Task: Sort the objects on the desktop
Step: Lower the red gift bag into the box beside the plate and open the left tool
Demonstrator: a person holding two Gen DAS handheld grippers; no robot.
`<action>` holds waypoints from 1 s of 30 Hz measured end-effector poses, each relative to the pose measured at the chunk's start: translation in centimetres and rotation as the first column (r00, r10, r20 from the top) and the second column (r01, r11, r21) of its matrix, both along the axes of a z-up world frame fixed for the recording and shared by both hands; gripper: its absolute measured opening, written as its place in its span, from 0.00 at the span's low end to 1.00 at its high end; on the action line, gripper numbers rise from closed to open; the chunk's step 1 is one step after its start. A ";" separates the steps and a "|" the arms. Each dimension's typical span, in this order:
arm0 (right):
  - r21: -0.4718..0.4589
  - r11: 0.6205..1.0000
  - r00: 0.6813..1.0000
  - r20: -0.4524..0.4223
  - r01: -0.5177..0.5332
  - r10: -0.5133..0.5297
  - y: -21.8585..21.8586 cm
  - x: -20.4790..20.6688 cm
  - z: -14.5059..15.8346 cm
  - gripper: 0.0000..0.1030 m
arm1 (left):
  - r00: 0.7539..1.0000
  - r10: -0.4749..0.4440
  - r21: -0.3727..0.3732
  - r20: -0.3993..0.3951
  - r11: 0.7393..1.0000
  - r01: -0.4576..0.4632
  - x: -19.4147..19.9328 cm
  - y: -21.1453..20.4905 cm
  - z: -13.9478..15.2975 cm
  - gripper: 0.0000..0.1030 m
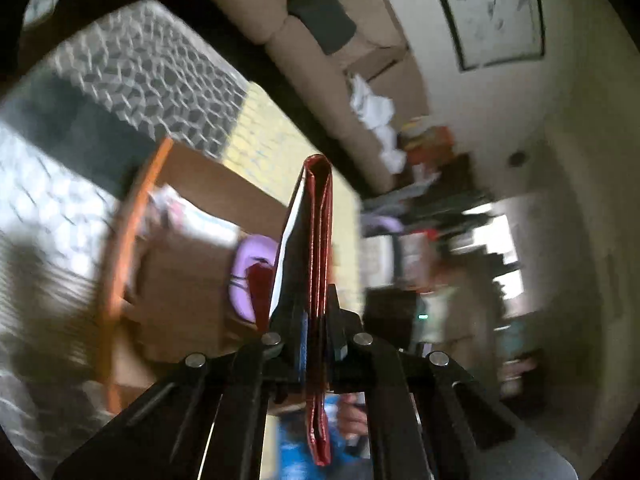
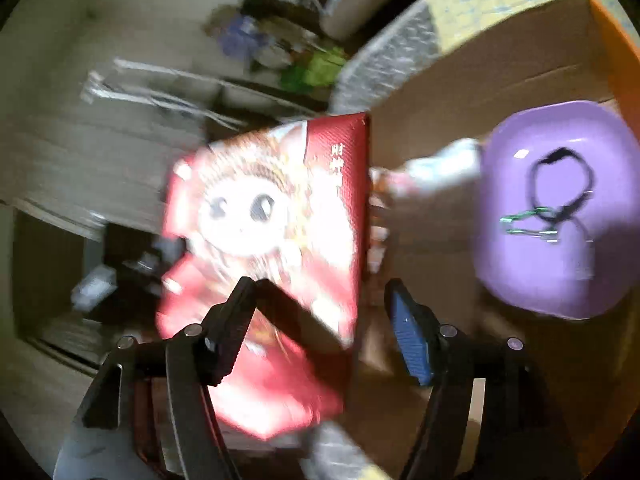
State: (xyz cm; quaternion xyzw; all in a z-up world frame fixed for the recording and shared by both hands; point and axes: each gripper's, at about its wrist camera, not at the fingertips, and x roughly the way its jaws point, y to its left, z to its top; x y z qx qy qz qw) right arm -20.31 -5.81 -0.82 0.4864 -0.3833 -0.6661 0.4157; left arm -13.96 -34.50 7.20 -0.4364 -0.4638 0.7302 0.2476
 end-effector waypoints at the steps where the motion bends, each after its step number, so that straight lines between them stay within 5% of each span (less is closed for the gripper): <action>1: -0.023 1.000 1.000 -0.009 -0.012 0.012 0.0 0.1 0.3 0.50 | 1.000 0.009 0.025 0.001 1.000 -0.009 0.2 -0.1 -0.5 0.05; 2: -0.041 0.999 1.000 -0.028 -0.004 0.003 0.2 0.3 0.8 0.44 | 1.000 0.024 0.007 0.006 1.000 -0.024 0.1 -0.2 -0.7 0.09; 3: -0.043 0.999 0.999 -0.051 -0.001 -0.001 0.4 0.4 1.2 0.25 | 0.998 0.067 -0.089 0.020 0.994 -0.065 0.1 -0.5 -0.9 0.15; 4: -0.039 0.999 0.997 -0.080 -0.020 0.017 0.4 0.6 1.8 0.17 | 0.996 0.077 -0.132 0.041 0.989 -0.071 -0.2 -0.6 -1.2 0.37; 5: -0.003 1.000 0.994 -0.104 -0.029 0.028 0.4 0.8 2.5 0.15 | 0.995 0.071 -0.145 0.067 0.988 -0.061 -0.5 -0.7 -1.6 0.75; 7: 0.139 0.990 0.988 -0.149 -0.026 0.047 -0.5 1.1 3.8 0.10 | 0.991 0.102 -0.280 0.087 0.957 -0.074 -0.8 -0.9 -1.4 0.93; 12: 0.244 0.970 0.997 -0.081 0.007 0.013 -0.1 -0.5 2.0 0.10 | 0.988 0.152 -0.454 0.027 0.883 -0.123 -0.2 -2.0 1.1 0.93; 17: 0.306 0.952 1.000 -0.017 -0.003 0.009 -1.7 -2.0 -0.8 0.10 | 0.993 0.117 -0.507 0.030 0.858 -0.086 0.8 -1.8 1.6 0.93; 23: 0.236 0.971 0.996 0.077 0.024 -0.043 -2.7 -2.9 -4.2 0.11 | 0.996 0.082 -0.490 0.043 0.870 -0.051 1.4 -0.6 0.5 0.93; 30: 0.519 0.847 0.989 0.142 -0.110 0.041 -3.6 -3.6 -4.3 0.53 | 0.993 0.065 -0.560 0.095 0.829 -0.001 0.7 1.8 -1.1 0.93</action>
